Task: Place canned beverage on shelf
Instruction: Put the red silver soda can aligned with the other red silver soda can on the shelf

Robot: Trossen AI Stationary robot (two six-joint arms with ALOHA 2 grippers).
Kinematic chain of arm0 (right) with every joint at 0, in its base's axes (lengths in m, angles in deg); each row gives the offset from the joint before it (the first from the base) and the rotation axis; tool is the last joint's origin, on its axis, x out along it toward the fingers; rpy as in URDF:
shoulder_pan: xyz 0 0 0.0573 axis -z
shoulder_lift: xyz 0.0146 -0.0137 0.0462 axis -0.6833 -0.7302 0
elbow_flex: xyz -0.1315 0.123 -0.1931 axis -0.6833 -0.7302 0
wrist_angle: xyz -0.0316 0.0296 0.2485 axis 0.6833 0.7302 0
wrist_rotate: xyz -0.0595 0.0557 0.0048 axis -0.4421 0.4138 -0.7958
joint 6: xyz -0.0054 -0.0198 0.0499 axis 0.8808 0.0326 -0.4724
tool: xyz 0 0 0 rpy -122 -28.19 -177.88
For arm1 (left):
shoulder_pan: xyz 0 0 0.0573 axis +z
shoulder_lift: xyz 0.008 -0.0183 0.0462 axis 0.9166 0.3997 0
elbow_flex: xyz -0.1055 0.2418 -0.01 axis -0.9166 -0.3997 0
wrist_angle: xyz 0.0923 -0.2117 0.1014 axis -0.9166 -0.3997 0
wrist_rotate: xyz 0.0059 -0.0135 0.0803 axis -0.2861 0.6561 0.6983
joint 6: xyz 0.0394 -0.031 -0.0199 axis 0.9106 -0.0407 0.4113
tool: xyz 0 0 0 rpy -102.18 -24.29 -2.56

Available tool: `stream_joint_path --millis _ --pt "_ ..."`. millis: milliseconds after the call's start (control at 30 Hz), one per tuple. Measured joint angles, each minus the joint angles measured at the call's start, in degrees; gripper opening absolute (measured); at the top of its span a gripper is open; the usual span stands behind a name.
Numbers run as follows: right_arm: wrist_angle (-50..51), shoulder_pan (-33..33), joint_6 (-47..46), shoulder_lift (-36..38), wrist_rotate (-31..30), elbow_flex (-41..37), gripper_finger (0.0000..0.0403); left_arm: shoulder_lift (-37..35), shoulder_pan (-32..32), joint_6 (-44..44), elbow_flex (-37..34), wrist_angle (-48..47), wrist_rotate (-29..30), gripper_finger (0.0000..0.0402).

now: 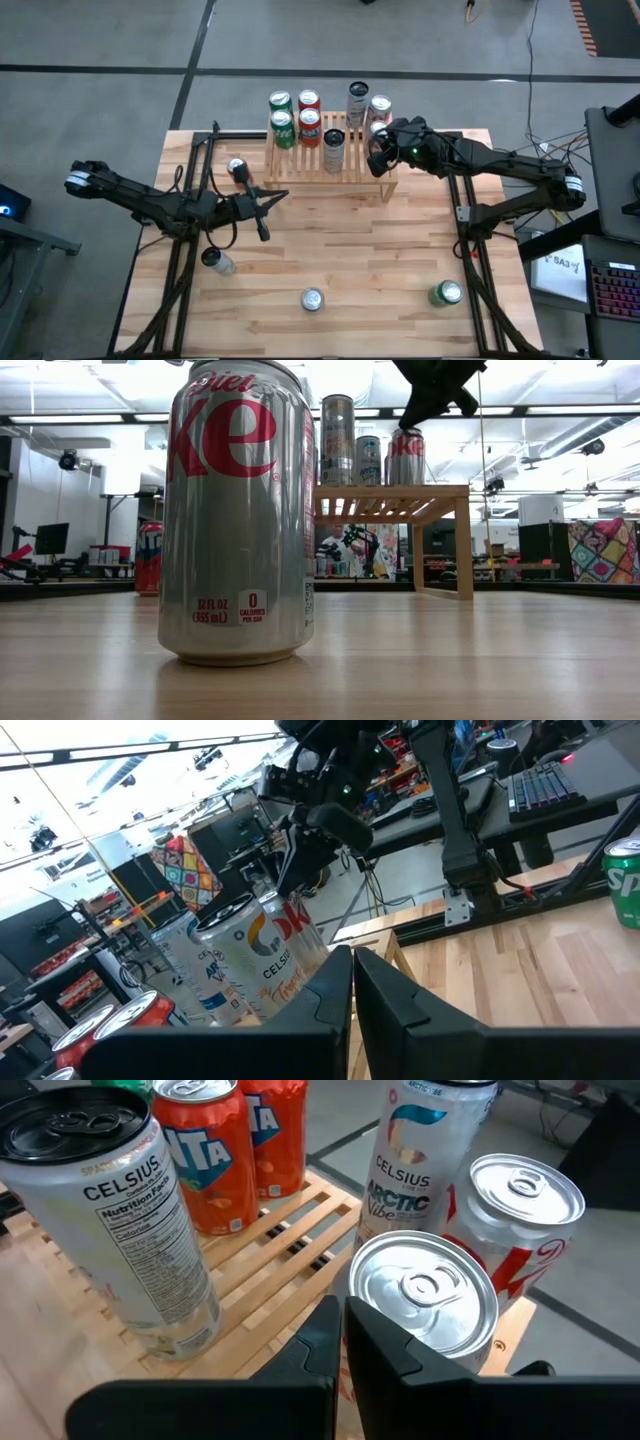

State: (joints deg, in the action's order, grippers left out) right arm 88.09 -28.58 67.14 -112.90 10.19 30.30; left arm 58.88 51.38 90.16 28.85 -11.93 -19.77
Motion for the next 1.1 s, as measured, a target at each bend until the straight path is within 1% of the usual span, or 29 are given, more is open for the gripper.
stream_joint_path --millis 433,767,967,1100 --pt "0.1 -0.7 0.6 -0.3 0.0 -0.2 0.0011 0.0 0.0 0.0 0.0 -0.1 0.0 0.0" --pt "0.0 -0.5 8.3 -0.3 -0.1 -0.2 0.0011 0.0 0.0 0.0 0.0 -0.4 0.0 0.0" --pt "0.0 0.4 8.7 -0.3 -0.1 -0.2 0.0011 0.0 0.0 0.0 0.0 -0.5 0.0 0.0" --pt "-0.3 0.3 6.8 -0.3 0.4 -0.1 0.0011 0.0 0.0 -0.2 0.0 -0.9 0.0 0.0"
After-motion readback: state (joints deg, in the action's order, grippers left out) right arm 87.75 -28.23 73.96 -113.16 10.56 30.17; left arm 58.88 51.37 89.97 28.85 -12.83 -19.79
